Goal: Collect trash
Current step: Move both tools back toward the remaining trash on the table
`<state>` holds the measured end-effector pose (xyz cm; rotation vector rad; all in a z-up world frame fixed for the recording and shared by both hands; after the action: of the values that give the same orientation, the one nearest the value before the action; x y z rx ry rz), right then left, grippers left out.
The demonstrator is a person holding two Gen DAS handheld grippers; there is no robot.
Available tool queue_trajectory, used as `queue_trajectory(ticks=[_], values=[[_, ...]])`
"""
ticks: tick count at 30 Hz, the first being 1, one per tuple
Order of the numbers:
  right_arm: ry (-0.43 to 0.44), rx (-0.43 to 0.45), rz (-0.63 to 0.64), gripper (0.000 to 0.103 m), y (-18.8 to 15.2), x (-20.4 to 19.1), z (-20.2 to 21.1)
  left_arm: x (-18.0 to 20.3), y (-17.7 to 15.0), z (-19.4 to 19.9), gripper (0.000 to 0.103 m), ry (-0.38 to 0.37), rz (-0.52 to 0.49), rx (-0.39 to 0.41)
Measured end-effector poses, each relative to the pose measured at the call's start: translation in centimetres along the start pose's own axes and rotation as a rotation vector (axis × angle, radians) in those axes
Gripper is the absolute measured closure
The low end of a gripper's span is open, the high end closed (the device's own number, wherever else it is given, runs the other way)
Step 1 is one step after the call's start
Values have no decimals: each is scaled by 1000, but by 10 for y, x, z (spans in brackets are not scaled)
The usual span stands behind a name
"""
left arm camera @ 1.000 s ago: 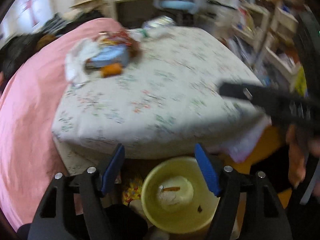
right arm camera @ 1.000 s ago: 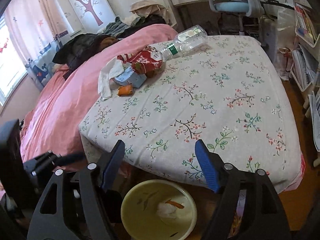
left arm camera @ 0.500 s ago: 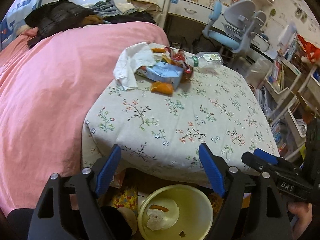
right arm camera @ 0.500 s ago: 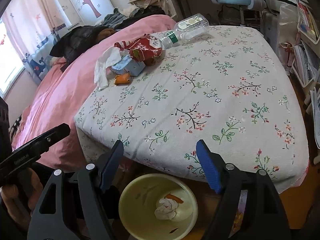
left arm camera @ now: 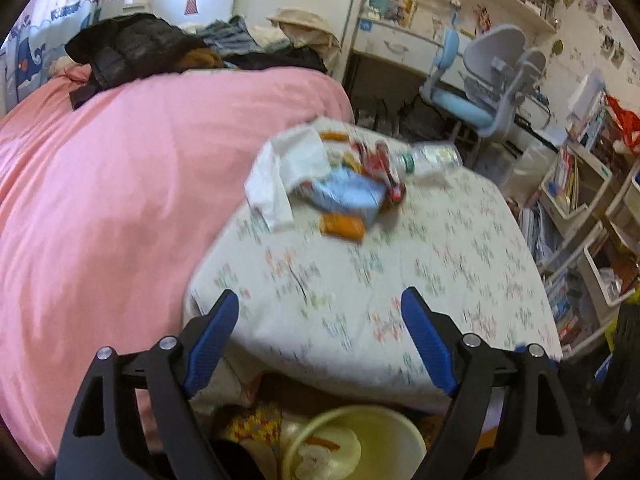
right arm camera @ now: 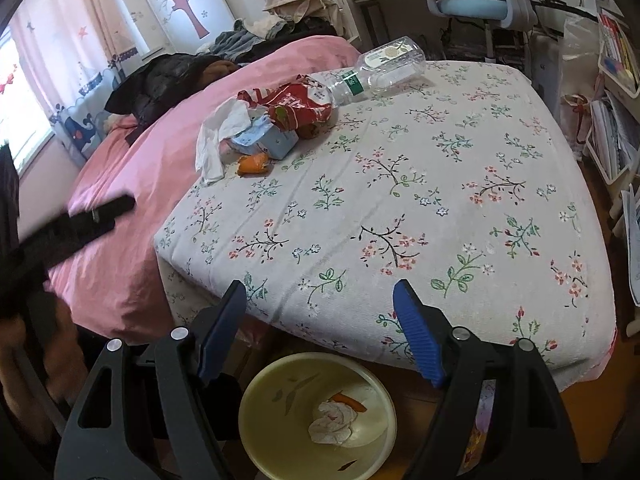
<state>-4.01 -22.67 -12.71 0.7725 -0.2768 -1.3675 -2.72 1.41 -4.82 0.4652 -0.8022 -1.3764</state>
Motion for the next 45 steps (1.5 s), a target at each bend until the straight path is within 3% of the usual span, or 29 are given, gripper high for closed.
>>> queue_trajectory(ticks=[5, 11, 33, 39, 45], values=[[7, -13, 9, 30, 0, -5, -7, -21, 30, -2, 23, 51, 11, 46], [9, -21, 26, 30, -1, -11, -12, -33, 45, -9, 23, 66, 20, 48], [6, -23, 75, 29, -2, -26, -20, -43, 44, -19, 23, 80, 57, -2], [26, -10, 102, 29, 19, -49, -41, -44, 60, -27, 23, 107, 29, 14], [37, -15, 119, 29, 50, -74, -86, -65, 81, -49, 23, 148, 85, 5]])
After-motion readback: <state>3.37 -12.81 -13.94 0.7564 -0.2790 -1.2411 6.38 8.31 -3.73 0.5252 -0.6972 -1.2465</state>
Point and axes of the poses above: each gripper's, at about its wrist camera, not at the fingertips, and z roughly against the way its jaws point, x to its right, y to its top, the point moved 2 cm from there along -z, roughly the way its jaws point, and after that the axes turned 4 degrees about -y, right-handed, at the moved point
